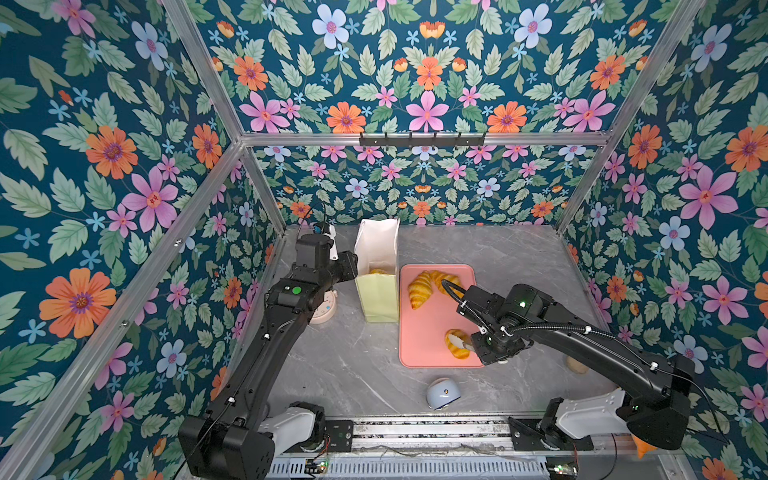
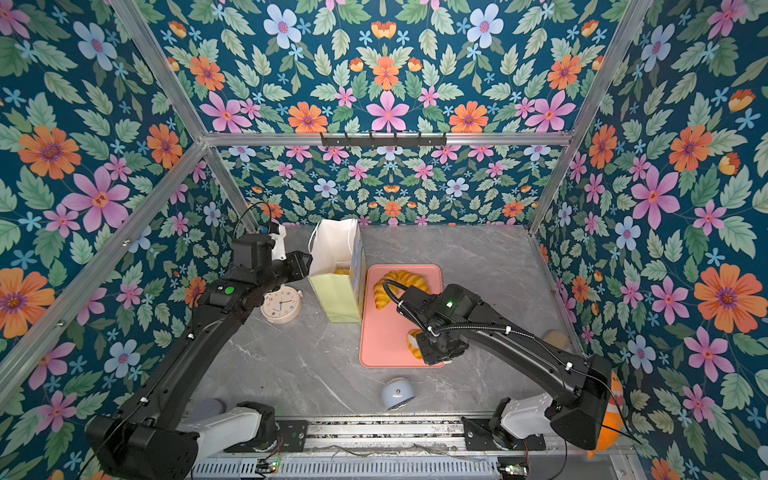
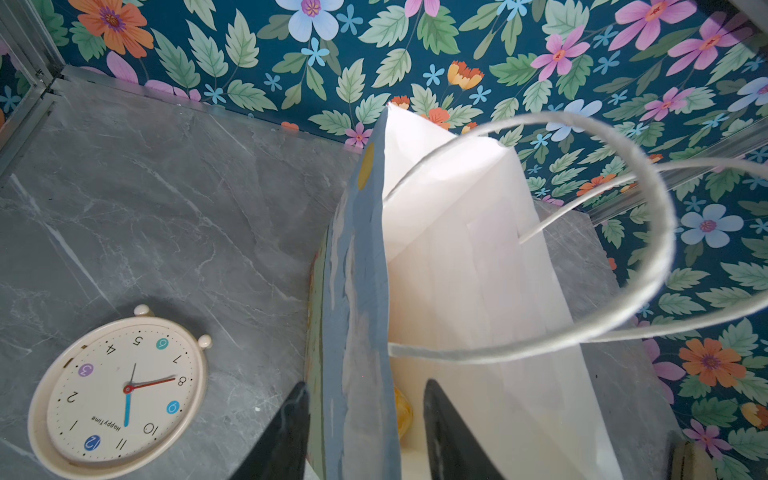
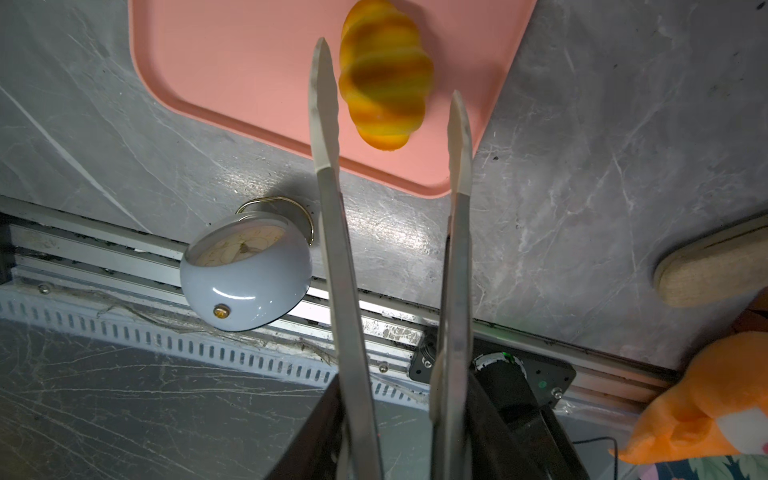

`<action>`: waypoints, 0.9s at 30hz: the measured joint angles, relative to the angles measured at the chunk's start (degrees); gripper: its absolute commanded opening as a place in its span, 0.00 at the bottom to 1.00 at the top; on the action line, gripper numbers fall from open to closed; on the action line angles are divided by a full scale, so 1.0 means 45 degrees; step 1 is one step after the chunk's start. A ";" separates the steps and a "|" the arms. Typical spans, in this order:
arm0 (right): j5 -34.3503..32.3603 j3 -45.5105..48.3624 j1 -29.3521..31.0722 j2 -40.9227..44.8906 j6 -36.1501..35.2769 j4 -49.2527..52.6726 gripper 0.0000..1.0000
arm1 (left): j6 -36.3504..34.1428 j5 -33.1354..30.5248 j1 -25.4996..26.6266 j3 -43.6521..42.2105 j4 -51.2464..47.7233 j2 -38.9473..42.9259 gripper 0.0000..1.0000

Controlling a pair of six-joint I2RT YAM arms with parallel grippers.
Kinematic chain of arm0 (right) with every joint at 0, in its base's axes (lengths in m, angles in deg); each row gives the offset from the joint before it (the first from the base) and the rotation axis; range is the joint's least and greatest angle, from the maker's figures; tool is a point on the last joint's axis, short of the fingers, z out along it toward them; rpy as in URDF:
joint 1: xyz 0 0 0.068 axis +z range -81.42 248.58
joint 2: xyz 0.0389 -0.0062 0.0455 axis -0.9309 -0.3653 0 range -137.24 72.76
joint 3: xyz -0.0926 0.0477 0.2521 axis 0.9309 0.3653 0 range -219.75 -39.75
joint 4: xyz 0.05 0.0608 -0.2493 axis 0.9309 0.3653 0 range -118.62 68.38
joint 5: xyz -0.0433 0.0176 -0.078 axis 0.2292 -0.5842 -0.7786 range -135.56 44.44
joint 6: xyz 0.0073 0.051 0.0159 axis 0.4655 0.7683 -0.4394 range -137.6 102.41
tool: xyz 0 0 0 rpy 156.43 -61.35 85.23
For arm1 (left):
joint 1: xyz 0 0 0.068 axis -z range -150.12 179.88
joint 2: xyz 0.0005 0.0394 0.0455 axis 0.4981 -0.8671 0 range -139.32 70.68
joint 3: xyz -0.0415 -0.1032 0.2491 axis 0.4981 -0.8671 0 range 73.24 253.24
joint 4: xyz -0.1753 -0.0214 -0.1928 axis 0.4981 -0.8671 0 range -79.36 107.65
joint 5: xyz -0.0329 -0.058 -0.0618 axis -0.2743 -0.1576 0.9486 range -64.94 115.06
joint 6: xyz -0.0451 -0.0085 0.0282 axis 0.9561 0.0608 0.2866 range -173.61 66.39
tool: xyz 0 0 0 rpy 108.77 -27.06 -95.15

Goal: Place the fake bread into the paper bag
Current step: 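Lower the open tongs around the striped bun with the right gripper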

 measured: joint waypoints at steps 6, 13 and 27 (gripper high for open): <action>-0.0049 -0.0107 0.0282 -0.0563 0.0180 -0.0019 0.42 | 0.0000 0.0000 0.0000 -0.0024 0.0034 0.0000 0.46; -0.0107 -0.0243 0.0345 -0.0913 0.0180 0.0005 0.43 | -0.0010 0.0000 0.0000 -0.0044 0.0039 0.0000 0.46; -0.0092 -0.0301 0.0350 -0.1418 0.0160 -0.0087 0.44 | -0.0092 -0.0136 0.0000 -0.0049 0.0034 0.0000 0.46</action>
